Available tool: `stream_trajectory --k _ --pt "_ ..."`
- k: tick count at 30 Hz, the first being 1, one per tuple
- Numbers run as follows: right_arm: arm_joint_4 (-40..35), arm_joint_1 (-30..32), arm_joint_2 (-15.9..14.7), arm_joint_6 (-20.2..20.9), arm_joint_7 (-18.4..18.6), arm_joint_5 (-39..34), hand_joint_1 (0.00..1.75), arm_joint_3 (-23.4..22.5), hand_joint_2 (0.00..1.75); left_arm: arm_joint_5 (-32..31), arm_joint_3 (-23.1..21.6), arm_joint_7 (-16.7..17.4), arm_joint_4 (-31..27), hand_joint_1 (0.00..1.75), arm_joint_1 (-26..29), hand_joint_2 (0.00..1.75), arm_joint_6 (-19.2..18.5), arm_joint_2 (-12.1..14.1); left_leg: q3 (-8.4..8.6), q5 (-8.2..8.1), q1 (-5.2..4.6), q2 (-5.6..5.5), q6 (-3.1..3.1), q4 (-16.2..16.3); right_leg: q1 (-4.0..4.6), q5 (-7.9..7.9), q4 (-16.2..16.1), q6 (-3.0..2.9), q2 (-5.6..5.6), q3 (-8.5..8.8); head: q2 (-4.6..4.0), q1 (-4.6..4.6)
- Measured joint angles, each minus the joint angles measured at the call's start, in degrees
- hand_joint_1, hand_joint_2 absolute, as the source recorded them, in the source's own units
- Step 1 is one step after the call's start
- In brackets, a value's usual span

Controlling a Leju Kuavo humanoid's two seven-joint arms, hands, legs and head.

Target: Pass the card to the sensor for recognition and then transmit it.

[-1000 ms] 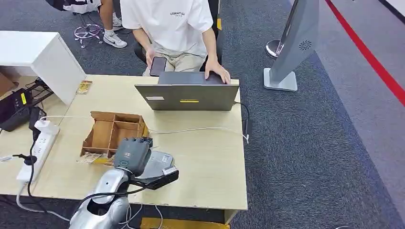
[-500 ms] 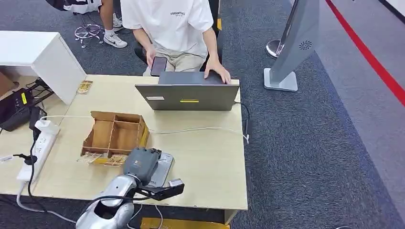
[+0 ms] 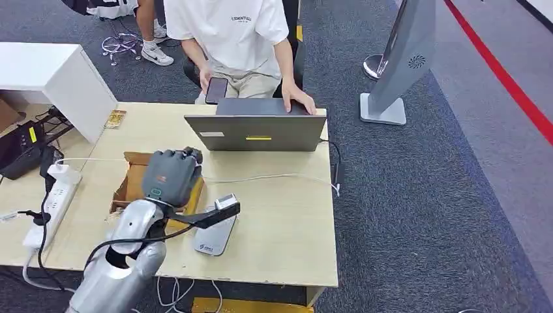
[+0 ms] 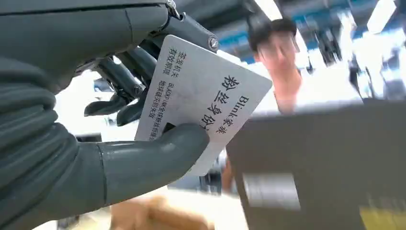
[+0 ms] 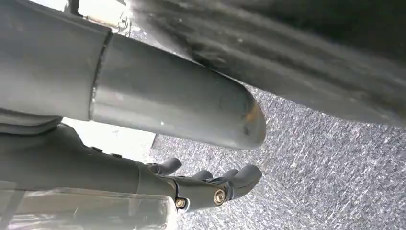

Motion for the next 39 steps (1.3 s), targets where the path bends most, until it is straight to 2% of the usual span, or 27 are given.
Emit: stream_trajectory --k 3,7,10,13,19,32,33,39 --pt "0.02 0.20 -0.04 0.00 0.04 0.37 0.00 0.28 0.00 -2.12 2.46 0.57 -1.96 1.75 -4.69 1.75 2.14 1.33 -0.05 0.07 0.01 -0.02 -0.01 0.00 0.02 0.00 0.04 0.00 -0.02 -0.05 0.00 0.00" --pt "0.00 0.24 -0.26 0.00 0.35 1.38 0.00 1.14 0.00 -5.84 6.49 0.74 -1.11 1.75 -12.49 1.75 4.55 2.95 0.00 0.08 0.01 0.01 -0.03 0.00 0.01 0.01 0.11 -0.01 0.02 -0.07 0.00 -0.02" --pt "-0.02 0.25 -0.59 0.02 0.85 2.34 0.00 1.79 0.00 -11.85 7.41 0.61 3.18 1.75 -17.15 1.75 5.70 4.61 0.00 0.11 0.01 -0.02 -0.04 0.00 0.02 0.01 0.13 -0.01 -0.01 -0.07 0.00 0.00" --pt "-0.11 0.24 -0.83 0.02 1.16 2.23 0.00 2.53 0.00 -13.68 7.43 0.24 7.80 1.75 -20.59 1.75 5.02 5.46 0.00 0.12 0.01 -0.01 -0.04 0.00 0.01 0.02 0.13 -0.01 0.00 -0.07 0.00 -0.02" --pt "-0.24 0.25 -1.01 0.02 0.88 2.25 0.00 2.86 0.00 -13.61 7.43 0.15 12.09 1.75 -22.48 1.75 4.59 5.64 -0.01 0.11 0.00 0.00 -0.04 0.00 0.00 0.02 0.13 -0.01 0.02 -0.09 0.00 -0.02" --pt "-0.24 0.19 -1.18 0.02 1.38 2.25 0.00 2.93 0.00 -13.42 7.41 0.46 14.08 1.75 -22.48 1.75 2.20 5.57 -0.01 0.11 0.00 0.01 -0.04 0.00 0.00 0.02 0.13 -0.01 0.01 -0.10 0.00 -0.02" --pt "-0.24 0.19 -1.18 0.02 1.36 2.25 0.00 2.93 0.00 -13.46 7.41 0.46 14.23 0.00 -22.49 1.75 2.12 5.57 -0.01 0.11 0.00 0.00 -0.04 0.00 0.00 0.02 0.13 -0.01 0.01 -0.10 0.00 -0.02" --pt "-0.24 0.17 -1.18 0.02 1.20 2.25 0.00 2.93 0.00 -13.64 7.41 0.48 15.08 0.00 -22.50 1.75 1.68 5.62 -0.01 0.11 0.00 0.00 -0.04 0.00 0.00 0.02 0.13 -0.01 0.01 -0.11 0.00 -0.04"
